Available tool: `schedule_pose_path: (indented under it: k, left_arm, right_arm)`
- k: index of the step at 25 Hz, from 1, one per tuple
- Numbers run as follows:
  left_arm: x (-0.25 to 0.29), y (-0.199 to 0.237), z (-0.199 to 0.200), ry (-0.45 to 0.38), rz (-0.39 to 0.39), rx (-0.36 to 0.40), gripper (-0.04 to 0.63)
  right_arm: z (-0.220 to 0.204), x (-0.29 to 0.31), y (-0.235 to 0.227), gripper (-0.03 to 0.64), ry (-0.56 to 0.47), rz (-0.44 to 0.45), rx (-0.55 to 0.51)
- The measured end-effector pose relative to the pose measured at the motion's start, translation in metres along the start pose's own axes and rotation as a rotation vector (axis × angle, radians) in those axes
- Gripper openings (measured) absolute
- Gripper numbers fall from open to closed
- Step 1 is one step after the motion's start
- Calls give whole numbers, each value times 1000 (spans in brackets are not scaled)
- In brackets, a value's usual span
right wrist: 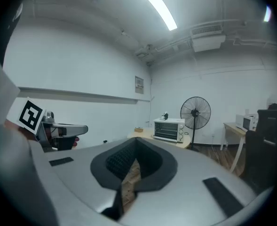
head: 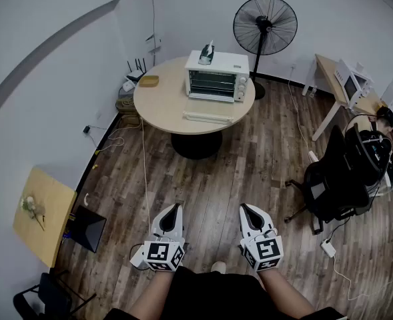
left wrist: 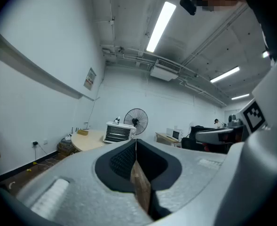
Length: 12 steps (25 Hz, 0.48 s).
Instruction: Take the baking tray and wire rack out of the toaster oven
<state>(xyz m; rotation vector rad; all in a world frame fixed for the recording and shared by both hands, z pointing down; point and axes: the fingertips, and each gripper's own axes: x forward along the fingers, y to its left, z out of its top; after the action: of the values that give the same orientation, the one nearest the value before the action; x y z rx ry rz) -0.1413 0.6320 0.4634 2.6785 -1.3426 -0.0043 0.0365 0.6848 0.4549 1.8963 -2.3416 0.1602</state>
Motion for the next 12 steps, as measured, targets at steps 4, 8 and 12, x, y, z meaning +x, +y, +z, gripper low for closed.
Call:
schedule_pose_path:
  k: [4,8,12]
  left_arm:
    - [9,-15,1,-9,-7,4,20]
    - [14,-29,-2,-13,-7,8,20]
    - [18,-39,-8,2,-4,17,20]
  right_arm:
    - [-4,-5,-14,0,-4,-4,11]
    - [-7,-17,-32,0,-31,-21,12]
    - [-14,-27,-43,0,-37,-32,13]
